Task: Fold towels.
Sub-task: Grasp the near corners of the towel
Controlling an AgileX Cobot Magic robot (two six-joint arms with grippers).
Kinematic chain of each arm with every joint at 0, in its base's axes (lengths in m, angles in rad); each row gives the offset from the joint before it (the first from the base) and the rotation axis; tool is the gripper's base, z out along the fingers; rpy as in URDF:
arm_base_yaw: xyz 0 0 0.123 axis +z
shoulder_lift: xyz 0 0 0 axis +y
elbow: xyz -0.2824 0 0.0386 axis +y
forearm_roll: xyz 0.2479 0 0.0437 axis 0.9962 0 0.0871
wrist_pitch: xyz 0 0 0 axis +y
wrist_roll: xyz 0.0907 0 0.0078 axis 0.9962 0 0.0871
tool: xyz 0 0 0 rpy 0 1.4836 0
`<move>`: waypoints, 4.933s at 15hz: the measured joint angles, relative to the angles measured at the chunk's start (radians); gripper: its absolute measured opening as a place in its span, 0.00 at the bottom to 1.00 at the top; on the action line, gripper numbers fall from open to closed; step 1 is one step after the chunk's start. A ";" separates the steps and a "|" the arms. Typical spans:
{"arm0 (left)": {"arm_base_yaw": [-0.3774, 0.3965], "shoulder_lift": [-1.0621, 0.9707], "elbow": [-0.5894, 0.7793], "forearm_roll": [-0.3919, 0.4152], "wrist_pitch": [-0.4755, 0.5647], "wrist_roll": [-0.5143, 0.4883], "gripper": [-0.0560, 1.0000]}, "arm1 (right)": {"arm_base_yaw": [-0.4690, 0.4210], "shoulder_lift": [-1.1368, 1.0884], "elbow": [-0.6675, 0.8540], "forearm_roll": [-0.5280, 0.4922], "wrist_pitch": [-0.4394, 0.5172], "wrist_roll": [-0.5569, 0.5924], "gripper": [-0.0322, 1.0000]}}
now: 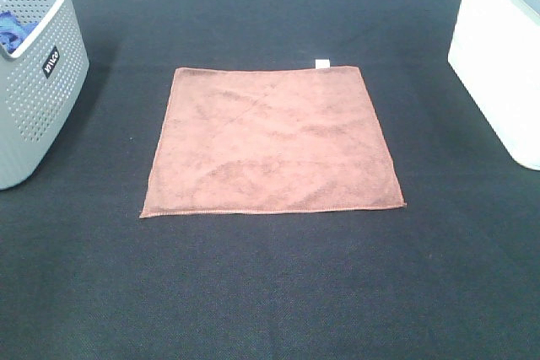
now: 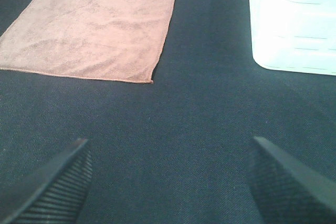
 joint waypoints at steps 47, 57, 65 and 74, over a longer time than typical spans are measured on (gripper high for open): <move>0.000 0.551 0.022 -0.355 -0.449 -0.029 0.60 | -0.001 0.623 -0.050 0.036 -0.348 0.001 0.77; 0.000 1.382 -0.115 -1.001 -0.454 0.550 0.60 | -0.001 1.379 -0.323 0.163 -0.370 -0.004 0.77; -0.049 1.754 -0.352 -1.042 -0.459 0.598 0.61 | -0.002 1.756 -0.496 0.450 -0.364 -0.266 0.77; -0.065 1.972 -0.422 -1.043 -0.573 0.598 0.66 | -0.005 1.987 -0.638 0.511 -0.344 -0.361 0.77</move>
